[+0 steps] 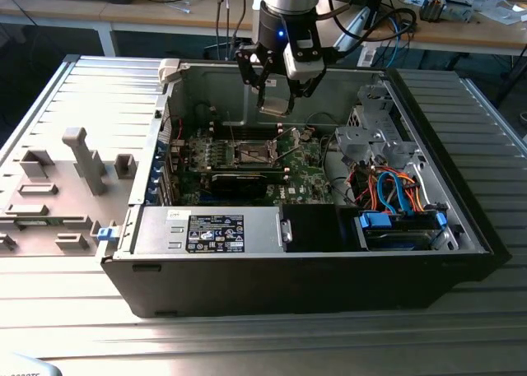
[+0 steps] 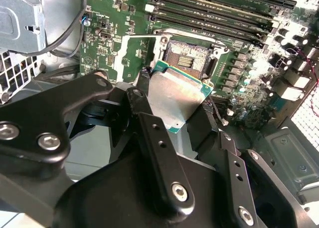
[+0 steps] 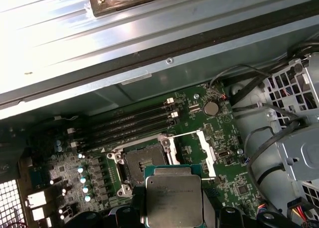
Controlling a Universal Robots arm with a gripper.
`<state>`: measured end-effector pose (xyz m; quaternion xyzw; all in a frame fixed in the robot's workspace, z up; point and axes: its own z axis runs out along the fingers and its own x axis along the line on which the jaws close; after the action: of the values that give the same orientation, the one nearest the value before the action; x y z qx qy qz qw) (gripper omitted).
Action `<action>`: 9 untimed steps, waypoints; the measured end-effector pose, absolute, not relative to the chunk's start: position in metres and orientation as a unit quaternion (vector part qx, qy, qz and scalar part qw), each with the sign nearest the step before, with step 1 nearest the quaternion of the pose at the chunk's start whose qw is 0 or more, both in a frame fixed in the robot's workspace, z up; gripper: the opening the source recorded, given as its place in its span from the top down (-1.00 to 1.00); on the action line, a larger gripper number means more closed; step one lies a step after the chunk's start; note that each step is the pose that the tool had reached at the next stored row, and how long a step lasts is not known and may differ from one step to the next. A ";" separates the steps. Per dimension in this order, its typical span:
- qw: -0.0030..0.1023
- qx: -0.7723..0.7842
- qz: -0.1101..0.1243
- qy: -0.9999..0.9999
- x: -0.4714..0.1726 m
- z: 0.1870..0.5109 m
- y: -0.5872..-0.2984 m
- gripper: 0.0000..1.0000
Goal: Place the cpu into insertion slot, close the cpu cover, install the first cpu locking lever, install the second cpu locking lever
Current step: 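Place the cpu into insertion slot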
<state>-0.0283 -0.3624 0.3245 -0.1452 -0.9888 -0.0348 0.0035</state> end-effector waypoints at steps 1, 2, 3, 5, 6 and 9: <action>0.003 -0.146 -0.035 -0.989 -0.028 0.324 -0.362 -0.09; 0.003 -0.147 -0.035 -0.988 -0.028 0.324 -0.362 -0.09; 0.003 -0.149 -0.035 -0.988 -0.028 0.324 -0.362 -0.09; 0.003 -0.152 -0.035 -0.988 -0.028 0.324 -0.362 -0.09; 0.003 -0.154 -0.035 -0.988 -0.028 0.324 -0.362 -0.09; 0.003 -0.158 -0.035 -0.987 -0.028 0.324 -0.362 -0.09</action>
<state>-0.0283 -0.3624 0.3244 -0.1577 -0.9869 -0.0348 0.0031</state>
